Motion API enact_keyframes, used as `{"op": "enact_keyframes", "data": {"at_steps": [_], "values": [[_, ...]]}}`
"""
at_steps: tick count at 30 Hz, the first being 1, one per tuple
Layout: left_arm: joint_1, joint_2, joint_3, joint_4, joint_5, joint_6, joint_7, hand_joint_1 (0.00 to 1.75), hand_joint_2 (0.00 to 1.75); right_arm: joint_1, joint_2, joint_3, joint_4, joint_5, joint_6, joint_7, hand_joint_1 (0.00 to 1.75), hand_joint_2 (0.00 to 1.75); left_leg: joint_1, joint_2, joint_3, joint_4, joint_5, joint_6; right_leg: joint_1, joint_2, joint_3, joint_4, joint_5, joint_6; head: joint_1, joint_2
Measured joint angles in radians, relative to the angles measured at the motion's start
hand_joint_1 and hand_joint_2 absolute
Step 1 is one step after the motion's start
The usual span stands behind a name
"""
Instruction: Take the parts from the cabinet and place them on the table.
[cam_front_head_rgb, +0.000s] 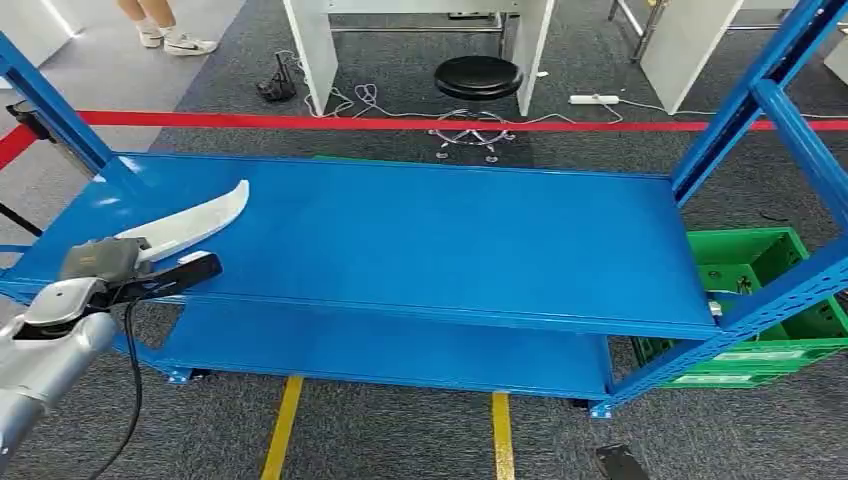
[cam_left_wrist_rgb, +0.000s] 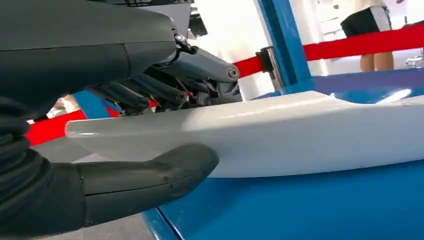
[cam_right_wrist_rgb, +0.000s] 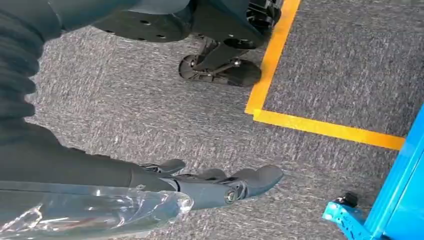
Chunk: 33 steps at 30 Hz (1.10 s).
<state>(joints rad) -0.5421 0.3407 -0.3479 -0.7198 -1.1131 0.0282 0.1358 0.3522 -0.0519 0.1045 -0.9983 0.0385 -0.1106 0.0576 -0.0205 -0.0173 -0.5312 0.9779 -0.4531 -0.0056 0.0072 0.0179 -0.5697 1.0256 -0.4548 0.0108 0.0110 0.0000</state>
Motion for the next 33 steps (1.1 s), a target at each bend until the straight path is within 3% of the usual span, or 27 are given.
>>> {"op": "enact_keyframes", "data": {"at_steps": [11, 15, 20, 25, 29, 31, 33], "values": [[0.005, 0.000, 0.000, -0.003, -0.021, 0.041, 0.004, 1.75, 1.75, 0.003, 0.018, -0.031, -0.006, 0.016, 0.016, -0.005, 0.00, 1.75, 0.000, 0.000, 0.000, 0.000, 0.000, 0.000, 0.000, 0.000, 0.000, 0.000, 0.000, 0.000, 0.000, 0.000], [0.043, 0.000, 0.010, -0.058, -0.004, 0.102, -0.008, 1.75, 1.75, 0.011, 0.028, -0.050, -0.013, 0.022, 0.024, -0.010, 0.00, 1.75, 0.000, 0.000, 0.000, 0.000, 0.000, 0.000, 0.000, 0.000, 0.000, 0.000, 0.000, 0.000, -0.001, 0.000], [0.133, -0.005, 0.037, -0.192, 0.032, 0.143, -0.024, 1.75, 1.75, 0.023, 0.042, -0.075, -0.024, 0.034, 0.031, -0.018, 0.00, 1.75, 0.000, 0.001, -0.001, 0.000, 0.000, 0.000, 0.000, 0.001, -0.001, 0.000, 0.000, 0.000, -0.001, 0.000], [0.300, -0.026, 0.071, -0.448, 0.033, 0.198, -0.037, 1.75, 1.75, 0.032, 0.066, -0.108, -0.024, 0.059, 0.045, -0.045, 0.00, 1.75, -0.004, 0.003, -0.001, 0.003, -0.004, 0.006, -0.004, 0.003, -0.001, -0.002, 0.000, 0.003, 0.000, 0.000], [0.396, -0.035, 0.082, -0.612, 0.016, 0.229, -0.039, 1.75, 1.75, 0.032, 0.080, -0.130, -0.024, 0.074, 0.050, -0.058, 0.00, 1.75, -0.009, 0.003, -0.002, 0.005, -0.008, 0.013, -0.010, 0.004, 0.000, -0.003, -0.001, 0.011, -0.001, 0.000], [0.442, -0.039, 0.092, -0.696, 0.018, 0.258, -0.053, 1.75, 1.75, 0.032, 0.086, -0.142, -0.024, 0.080, 0.053, -0.068, 0.00, 1.75, -0.011, 0.004, -0.003, 0.005, 0.000, 0.022, -0.013, 0.005, 0.001, -0.007, 0.007, 0.020, -0.002, 0.000], [0.493, -0.045, 0.099, -0.791, 0.017, 0.288, -0.063, 1.75, 1.75, 0.033, 0.088, -0.156, -0.024, 0.077, 0.060, -0.089, 0.00, 1.75, 0.001, 0.014, 0.004, -0.017, 0.014, 0.031, -0.006, -0.001, -0.014, 0.013, -0.020, 0.027, 0.002, 0.000]]}}
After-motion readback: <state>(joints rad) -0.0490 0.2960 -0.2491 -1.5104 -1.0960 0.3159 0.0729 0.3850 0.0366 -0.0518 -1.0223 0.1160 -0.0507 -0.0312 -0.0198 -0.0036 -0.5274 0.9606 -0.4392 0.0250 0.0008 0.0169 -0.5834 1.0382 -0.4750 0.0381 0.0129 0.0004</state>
